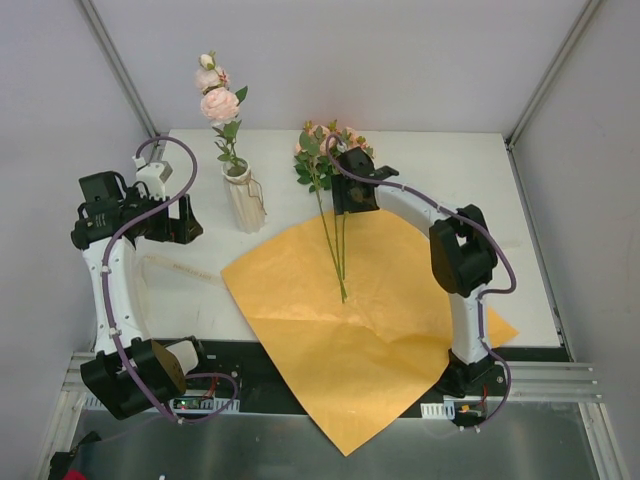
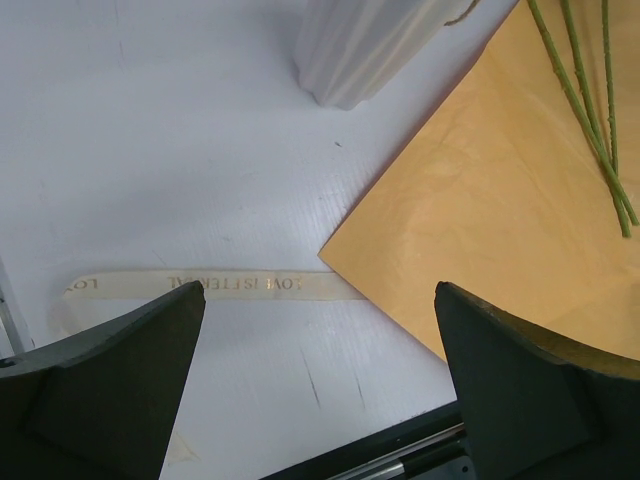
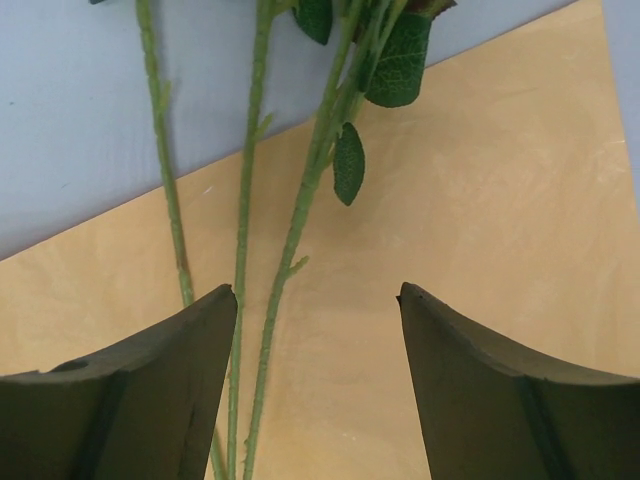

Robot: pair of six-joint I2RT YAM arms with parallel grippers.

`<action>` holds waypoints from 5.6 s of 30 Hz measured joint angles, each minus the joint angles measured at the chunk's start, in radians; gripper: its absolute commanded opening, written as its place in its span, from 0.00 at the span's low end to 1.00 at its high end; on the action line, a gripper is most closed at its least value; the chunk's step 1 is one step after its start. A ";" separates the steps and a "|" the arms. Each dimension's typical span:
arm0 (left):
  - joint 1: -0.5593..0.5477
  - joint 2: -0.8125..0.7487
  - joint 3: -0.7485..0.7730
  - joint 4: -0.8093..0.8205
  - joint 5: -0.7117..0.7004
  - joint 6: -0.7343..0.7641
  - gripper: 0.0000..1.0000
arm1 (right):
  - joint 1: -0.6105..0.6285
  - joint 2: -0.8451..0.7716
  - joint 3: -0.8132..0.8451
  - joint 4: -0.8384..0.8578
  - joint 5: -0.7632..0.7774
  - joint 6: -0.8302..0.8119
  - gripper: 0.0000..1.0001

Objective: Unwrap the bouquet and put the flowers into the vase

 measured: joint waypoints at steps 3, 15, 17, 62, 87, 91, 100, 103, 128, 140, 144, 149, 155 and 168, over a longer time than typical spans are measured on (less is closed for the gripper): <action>0.000 -0.001 -0.008 0.001 0.013 0.008 0.99 | -0.002 0.024 0.001 0.013 0.031 0.016 0.66; 0.000 -0.001 -0.030 0.001 0.026 0.033 0.99 | -0.002 0.127 0.035 0.089 0.101 0.063 0.54; 0.000 -0.001 -0.031 0.001 0.026 0.039 0.99 | -0.002 0.147 0.049 0.087 0.107 0.072 0.51; 0.000 0.045 -0.031 0.002 0.011 -0.069 0.99 | 0.201 -0.391 -0.154 1.140 -0.234 -0.077 0.01; 0.013 0.097 -0.031 0.006 0.008 -0.084 0.99 | 0.278 0.081 0.407 1.348 -0.578 -0.101 0.01; 0.013 0.100 -0.031 0.006 0.008 -0.083 0.99 | 0.274 0.140 0.493 1.349 -0.577 -0.106 0.01; 0.013 0.100 -0.027 0.005 0.008 -0.083 0.99 | 0.249 0.232 0.528 1.355 -0.560 -0.098 0.01; 0.013 0.100 -0.020 0.005 0.014 -0.084 0.99 | 0.243 0.232 0.470 1.373 -0.552 -0.094 0.01; 0.013 0.108 -0.016 0.005 0.034 -0.083 0.99 | 0.244 -0.180 0.018 1.051 -0.397 -0.164 0.96; 0.013 0.109 -0.016 0.005 0.034 -0.082 0.99 | -0.062 -0.210 -0.019 0.537 -0.366 0.042 0.96; 0.013 0.109 -0.016 0.005 0.034 -0.082 0.99 | -0.045 -0.066 0.089 0.257 -0.048 0.014 0.96; 0.013 0.109 -0.016 0.005 0.034 -0.082 0.99 | 0.021 0.034 0.166 0.047 0.067 0.073 0.99; 0.013 0.110 -0.014 0.005 0.034 -0.083 0.99 | -0.049 0.039 0.159 -0.002 0.007 0.105 0.87; 0.013 0.183 -0.014 0.039 0.031 -0.082 0.99 | -0.023 0.138 0.227 -0.040 0.020 0.116 0.82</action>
